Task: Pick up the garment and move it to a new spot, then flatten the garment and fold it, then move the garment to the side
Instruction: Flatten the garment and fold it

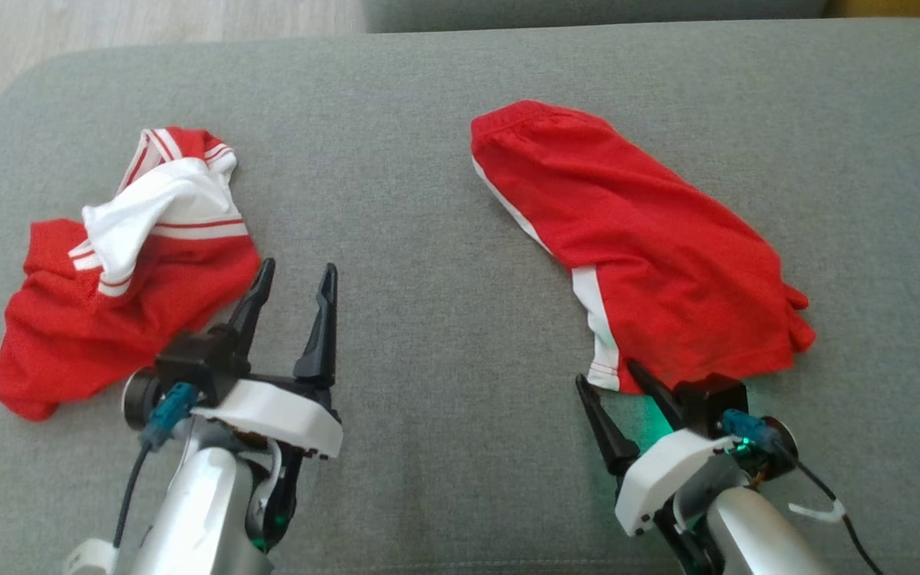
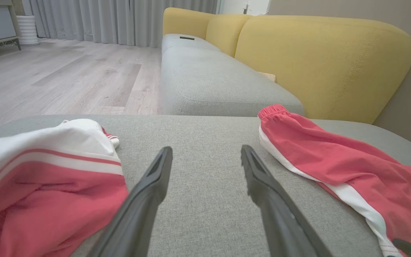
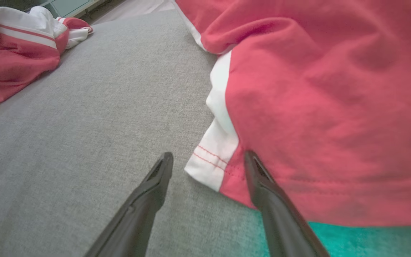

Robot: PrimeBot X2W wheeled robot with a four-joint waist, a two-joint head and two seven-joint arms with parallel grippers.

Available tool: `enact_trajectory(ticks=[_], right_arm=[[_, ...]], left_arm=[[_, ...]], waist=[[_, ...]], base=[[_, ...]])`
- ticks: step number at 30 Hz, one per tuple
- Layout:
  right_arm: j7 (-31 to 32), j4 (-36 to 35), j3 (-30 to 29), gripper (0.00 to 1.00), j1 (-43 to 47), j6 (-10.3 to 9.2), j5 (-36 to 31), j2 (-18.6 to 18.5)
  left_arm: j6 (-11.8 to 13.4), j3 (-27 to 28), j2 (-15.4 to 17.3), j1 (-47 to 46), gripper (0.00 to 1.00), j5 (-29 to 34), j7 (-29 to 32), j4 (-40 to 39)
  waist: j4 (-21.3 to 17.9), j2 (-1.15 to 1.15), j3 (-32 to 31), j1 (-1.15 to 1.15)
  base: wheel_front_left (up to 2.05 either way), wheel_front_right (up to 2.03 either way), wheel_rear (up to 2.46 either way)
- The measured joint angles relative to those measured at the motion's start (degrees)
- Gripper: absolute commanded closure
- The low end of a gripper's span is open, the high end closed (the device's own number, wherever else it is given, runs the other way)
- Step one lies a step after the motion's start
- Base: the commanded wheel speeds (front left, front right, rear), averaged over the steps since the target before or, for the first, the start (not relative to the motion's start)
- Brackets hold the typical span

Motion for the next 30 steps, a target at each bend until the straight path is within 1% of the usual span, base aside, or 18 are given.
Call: enact_trajectory(ticks=[11, 12, 13, 14, 20, 21, 25, 30], right_arm=[[-1.0, 3.8, 2.0, 0.0, -3.7, 0.0, 1.2, -0.1], [-1.1, 4.2, 2.0, 0.29, -4.0, 0.0, 1.2, -0.1], [-1.5, 4.7, 2.0, 0.85, -4.3, 0.0, 1.2, -0.1], [-1.6, 5.2, 2.0, 1.0, -4.7, 0.0, 1.1, -0.1], [-3.4, 6.6, -0.6, 1.0, -5.1, 0.0, -0.7, 0.0], [-4.0, 6.7, -3.1, 1.0, -5.0, 0.0, -1.8, 0.0], [-4.6, 5.8, -9.5, 1.0, -4.4, 0.0, -4.9, 0.0], [-4.7, 2.7, -16.7, 1.0, -2.4, 0.0, -6.9, -0.7]], left_arm=[[0.5, -0.4, -0.1, -0.1, 0.0, -0.5, 0.0, 0.0], [0.6, -0.4, -0.1, -0.1, 0.0, -0.5, 0.0, 0.1], [0.6, -0.4, -0.1, -0.1, 0.0, -0.5, 0.0, 0.1], [0.6, -0.3, -0.1, -0.1, 0.0, -0.5, 0.0, 0.2], [0.6, -0.1, -0.1, -0.1, 0.0, -0.5, 0.0, 0.4], [0.5, 0.0, -0.1, -0.1, 0.0, -0.5, 0.0, 0.5], [0.5, 0.1, -0.1, -0.1, 0.0, -0.5, 0.0, 0.6], [0.5, 0.2, -0.1, -0.1, 0.0, -0.5, 0.0, 0.7]], waist=[[0.6, 0.0, 1.1, 0.0], [0.5, 0.0, 1.1, 0.0], [0.4, 0.0, 1.1, 0.0], [0.2, 0.0, 1.1, 0.0], [-1.2, 0.0, 0.7, 0.0], [-2.0, 0.0, 0.4, 0.0], [-3.7, 0.0, -0.1, 0.0], [-6.0, 0.0, -0.7, 0.0]], base=[[0.0, 0.0, 0.0], [0.0, 0.0, 0.0], [0.0, 0.0, 0.0], [0.0, 0.0, 0.0], [0.0, 0.0, 0.0], [0.0, 0.0, 0.0], [0.0, 0.0, 0.0], [0.0, 0.0, 0.0]])
